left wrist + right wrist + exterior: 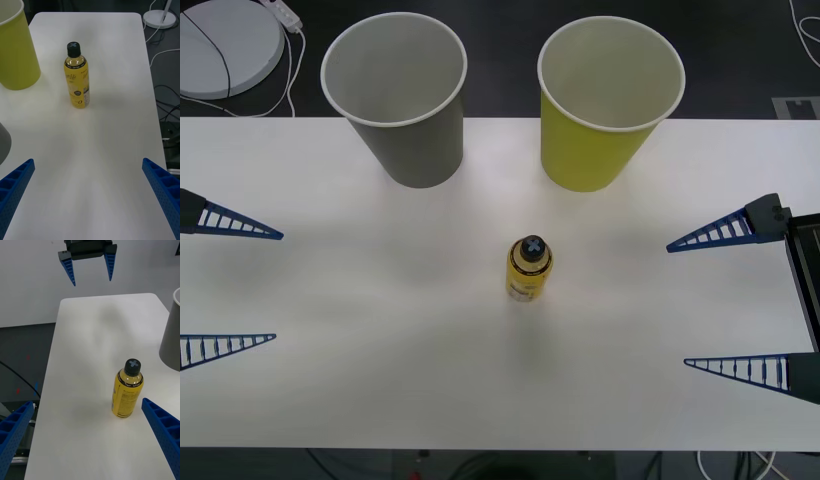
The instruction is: Put the can into the green bin and the plastic bottle into the gray bin
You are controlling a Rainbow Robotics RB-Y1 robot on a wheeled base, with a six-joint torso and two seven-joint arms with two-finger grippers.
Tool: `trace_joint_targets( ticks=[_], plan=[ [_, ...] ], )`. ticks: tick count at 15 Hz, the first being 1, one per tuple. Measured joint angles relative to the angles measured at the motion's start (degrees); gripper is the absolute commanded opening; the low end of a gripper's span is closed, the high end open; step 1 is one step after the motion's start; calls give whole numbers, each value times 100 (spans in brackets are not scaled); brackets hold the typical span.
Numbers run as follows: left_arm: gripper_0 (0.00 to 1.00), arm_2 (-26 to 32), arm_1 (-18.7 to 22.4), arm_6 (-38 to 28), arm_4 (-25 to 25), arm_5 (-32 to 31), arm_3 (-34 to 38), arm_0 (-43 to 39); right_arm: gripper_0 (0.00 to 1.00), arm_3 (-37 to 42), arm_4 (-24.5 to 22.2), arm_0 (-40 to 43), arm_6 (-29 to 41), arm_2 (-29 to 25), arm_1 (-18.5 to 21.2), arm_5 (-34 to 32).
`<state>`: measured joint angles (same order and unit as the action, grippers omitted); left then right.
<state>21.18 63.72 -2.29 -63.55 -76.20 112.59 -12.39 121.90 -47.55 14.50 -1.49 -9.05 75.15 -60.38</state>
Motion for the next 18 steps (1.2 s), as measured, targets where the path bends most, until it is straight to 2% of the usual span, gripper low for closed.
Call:
trace_joint_targets(
  ticks=[5, 7, 10, 13, 18],
  plan=[
    [100, 0, 0, 0, 0, 0, 0, 0, 100, 0, 0, 0, 0, 0, 0, 0],
    [100, 0, 1, 0, -1, 0, -1, 1, 100, -6, 37, 134, 7, 141, -215, -8],
    [100, 0, 1, 0, -1, 0, -1, 0, 100, -8, 43, 150, 8, 158, -237, -9],
    [100, 0, 0, 0, -1, 0, -1, 0, 100, 25, 49, 226, -33, 116, -568, 6],
    [100, 0, 0, 0, -1, 0, -1, 0, 100, 43, -32, 604, -184, 112, -723, 340]
  ],
)
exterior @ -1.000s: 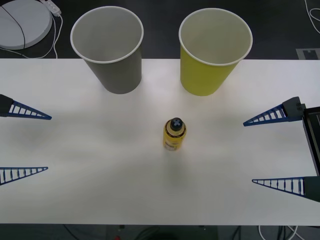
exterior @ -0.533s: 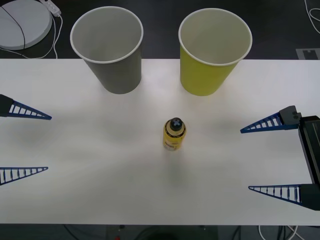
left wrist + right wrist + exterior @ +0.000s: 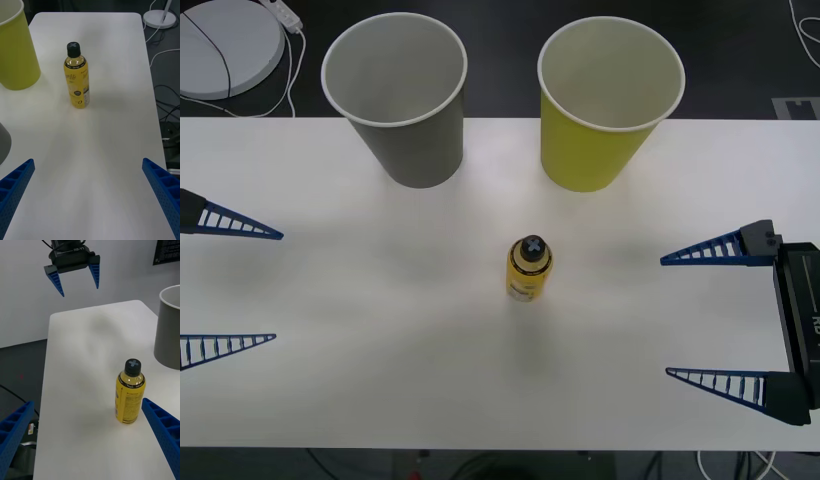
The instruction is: Put the can into the green bin and the plastic bottle into the gray bin
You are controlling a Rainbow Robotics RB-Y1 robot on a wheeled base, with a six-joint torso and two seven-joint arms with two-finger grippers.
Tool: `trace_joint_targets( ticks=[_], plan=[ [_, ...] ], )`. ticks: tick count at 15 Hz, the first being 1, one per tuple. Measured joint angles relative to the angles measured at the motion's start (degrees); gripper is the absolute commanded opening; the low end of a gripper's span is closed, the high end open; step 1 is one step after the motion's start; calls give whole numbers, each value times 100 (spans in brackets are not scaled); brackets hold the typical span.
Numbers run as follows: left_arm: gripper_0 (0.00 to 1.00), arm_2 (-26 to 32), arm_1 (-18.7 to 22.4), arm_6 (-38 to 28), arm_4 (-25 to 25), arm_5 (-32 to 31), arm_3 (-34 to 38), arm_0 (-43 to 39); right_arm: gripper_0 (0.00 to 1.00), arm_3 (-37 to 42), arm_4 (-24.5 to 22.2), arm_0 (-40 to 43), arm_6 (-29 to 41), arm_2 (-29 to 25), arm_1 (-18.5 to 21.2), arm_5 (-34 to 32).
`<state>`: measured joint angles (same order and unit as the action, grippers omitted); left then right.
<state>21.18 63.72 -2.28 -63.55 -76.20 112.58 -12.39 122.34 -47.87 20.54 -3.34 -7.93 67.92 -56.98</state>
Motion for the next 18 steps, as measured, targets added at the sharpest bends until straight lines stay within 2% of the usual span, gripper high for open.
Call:
trace_joint_targets(
  ticks=[4, 14, 15, 18],
  plan=[
    [100, 0, 0, 0, 0, 0, 0, 0, 100, -7, -7, 330, -177, 74, -196, 328],
    [100, 0, 0, 0, 0, 0, 0, 0, 100, -690, 23, 287, -944, 903, -784, 1116],
    [100, 0, 0, 0, 0, 0, 0, 0, 100, -841, 114, 236, -1163, 987, -883, 1118],
    [100, 0, 0, 0, 0, 0, 1, 0, 100, -1381, 780, -26, -2026, 1512, -978, 1150]
  ],
)
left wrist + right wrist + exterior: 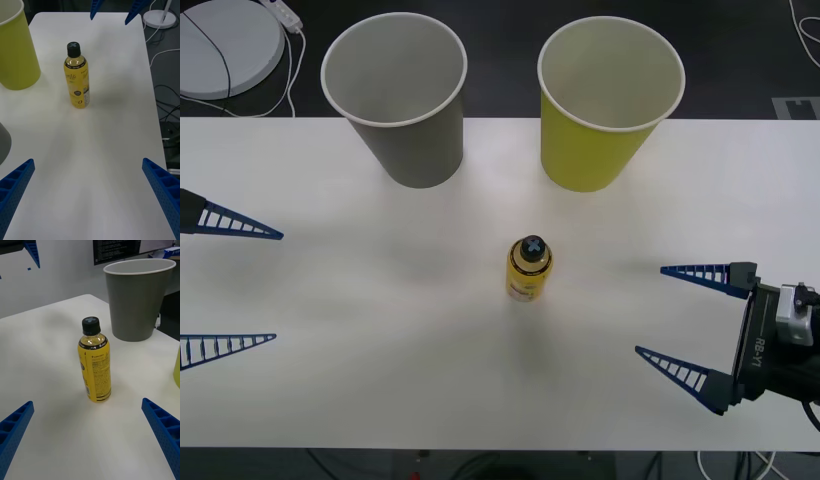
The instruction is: Put the can into the green bin and the plastic bottle into the gray bin
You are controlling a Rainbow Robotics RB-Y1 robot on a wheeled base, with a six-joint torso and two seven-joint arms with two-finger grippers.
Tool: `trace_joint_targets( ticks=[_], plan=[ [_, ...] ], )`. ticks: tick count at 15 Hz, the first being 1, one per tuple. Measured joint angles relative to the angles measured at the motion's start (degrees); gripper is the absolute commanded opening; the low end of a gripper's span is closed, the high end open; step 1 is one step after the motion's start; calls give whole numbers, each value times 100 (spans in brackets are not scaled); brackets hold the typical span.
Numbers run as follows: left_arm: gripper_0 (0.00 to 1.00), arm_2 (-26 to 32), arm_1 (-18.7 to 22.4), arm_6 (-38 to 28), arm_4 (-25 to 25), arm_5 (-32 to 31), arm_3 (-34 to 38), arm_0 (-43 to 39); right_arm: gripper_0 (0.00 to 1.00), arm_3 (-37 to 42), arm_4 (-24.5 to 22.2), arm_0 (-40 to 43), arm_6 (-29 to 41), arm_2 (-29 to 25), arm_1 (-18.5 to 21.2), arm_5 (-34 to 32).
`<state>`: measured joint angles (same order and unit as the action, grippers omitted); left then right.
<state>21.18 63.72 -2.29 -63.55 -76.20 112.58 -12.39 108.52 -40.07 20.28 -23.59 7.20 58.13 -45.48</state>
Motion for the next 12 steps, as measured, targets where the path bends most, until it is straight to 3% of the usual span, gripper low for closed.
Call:
trace_joint_targets(
  ticks=[4, 12],
  plan=[
    [100, 0, 0, 0, 0, 0, 0, 0, 100, -441, 510, -313, -1002, 508, -154, 100],
    [100, 0, 0, 0, 0, 0, 0, 0, 100, -476, 973, -967, -1356, 1504, -256, 1180]
  ],
)
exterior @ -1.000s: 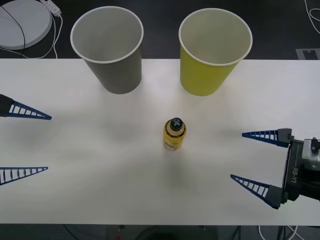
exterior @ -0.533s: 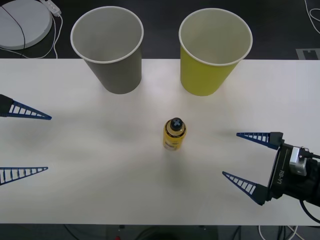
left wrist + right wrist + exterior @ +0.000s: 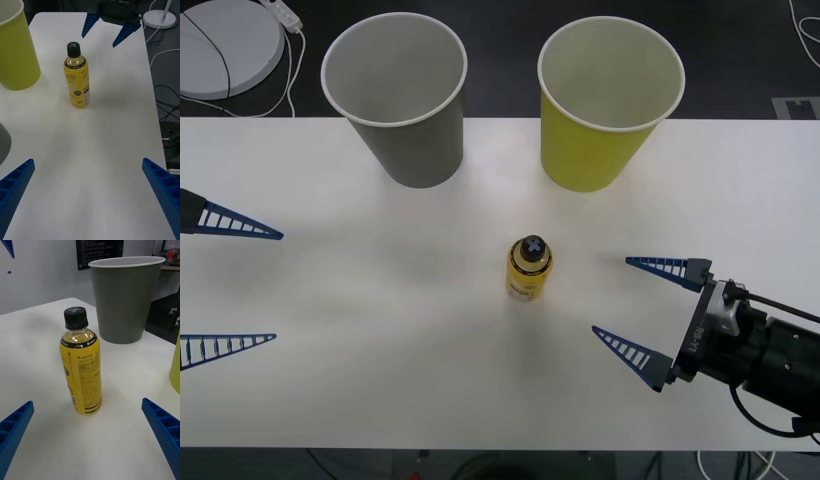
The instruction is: Put the can into the green bin and the plastic bottle into the gray bin
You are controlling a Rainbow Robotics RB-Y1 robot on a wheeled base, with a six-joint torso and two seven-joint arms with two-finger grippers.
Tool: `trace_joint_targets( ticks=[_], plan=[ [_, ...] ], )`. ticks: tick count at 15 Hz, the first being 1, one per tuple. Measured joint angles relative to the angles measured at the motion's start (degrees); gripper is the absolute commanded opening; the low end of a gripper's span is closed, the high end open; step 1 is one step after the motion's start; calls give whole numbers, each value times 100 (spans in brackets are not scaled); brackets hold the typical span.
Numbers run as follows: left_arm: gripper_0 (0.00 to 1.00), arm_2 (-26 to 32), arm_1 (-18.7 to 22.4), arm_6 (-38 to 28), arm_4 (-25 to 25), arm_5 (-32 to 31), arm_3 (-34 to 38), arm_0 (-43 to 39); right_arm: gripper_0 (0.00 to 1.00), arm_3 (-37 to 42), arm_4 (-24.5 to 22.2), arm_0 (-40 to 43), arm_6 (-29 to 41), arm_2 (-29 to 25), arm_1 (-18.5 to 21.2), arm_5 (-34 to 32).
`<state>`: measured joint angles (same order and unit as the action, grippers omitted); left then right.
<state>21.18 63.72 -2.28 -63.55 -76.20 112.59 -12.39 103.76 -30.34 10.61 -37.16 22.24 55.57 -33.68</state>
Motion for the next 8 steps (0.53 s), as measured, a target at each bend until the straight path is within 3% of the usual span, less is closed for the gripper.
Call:
trace_joint_targets(
  ticks=[8],
  plan=[
    [100, 0, 0, 0, 0, 0, 0, 0, 100, 0, 125, -763, -36, 798, -202, 862]
  ],
)
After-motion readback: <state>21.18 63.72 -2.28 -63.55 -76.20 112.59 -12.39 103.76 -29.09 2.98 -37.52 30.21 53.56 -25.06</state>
